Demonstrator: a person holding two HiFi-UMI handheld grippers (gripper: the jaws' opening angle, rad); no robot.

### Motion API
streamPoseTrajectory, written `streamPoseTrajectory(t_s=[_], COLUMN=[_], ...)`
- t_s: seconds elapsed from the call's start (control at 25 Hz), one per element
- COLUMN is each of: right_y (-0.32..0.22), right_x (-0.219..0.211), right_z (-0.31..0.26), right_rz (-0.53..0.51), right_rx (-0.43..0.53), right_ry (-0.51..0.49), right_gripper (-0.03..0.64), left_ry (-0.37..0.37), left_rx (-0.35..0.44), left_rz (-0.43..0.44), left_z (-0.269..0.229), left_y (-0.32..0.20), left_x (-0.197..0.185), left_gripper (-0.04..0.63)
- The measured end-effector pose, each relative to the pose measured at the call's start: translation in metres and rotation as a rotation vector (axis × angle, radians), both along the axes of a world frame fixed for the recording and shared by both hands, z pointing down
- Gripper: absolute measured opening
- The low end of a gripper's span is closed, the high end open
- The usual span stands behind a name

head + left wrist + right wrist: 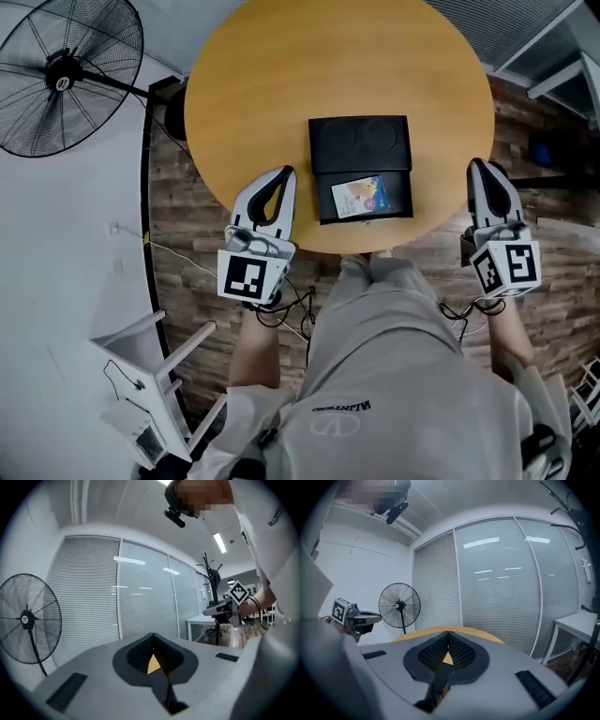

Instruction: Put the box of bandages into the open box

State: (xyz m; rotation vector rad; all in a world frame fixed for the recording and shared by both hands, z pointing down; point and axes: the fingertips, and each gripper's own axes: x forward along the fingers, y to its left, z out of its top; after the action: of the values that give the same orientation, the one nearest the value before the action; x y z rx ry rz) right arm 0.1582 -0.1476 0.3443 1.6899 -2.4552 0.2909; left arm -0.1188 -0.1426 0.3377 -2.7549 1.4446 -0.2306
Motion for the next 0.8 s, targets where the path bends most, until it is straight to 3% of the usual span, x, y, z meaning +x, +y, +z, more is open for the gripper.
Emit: streamPoseTrajectory(t_s=[0.32, 0.56, 0.8], right_y=[0.003, 0.008, 0.011], right_x=[0.031, 0.051, 0.053], right_z=[-0.040, -0.051, -0.050], right_rz=[0.096, 0.148, 0.155], right_rx=[0.083, 0.112, 0.114], right_ry=[-0.039, -0.041, -0.033], right_gripper=[0.017, 0.017, 0.017], left_ry=[0.204, 0.215, 0.199], left_rx=[0.086, 0.113, 0.116], left_rz=[-0.088, -0.170, -0.186], left_z=[-0.039, -0.048, -0.049], left_y=[0.007, 0.009, 0.010], left_x=[-0.033, -0.059, -0.063], left_gripper=[0.008, 0.008, 0.008])
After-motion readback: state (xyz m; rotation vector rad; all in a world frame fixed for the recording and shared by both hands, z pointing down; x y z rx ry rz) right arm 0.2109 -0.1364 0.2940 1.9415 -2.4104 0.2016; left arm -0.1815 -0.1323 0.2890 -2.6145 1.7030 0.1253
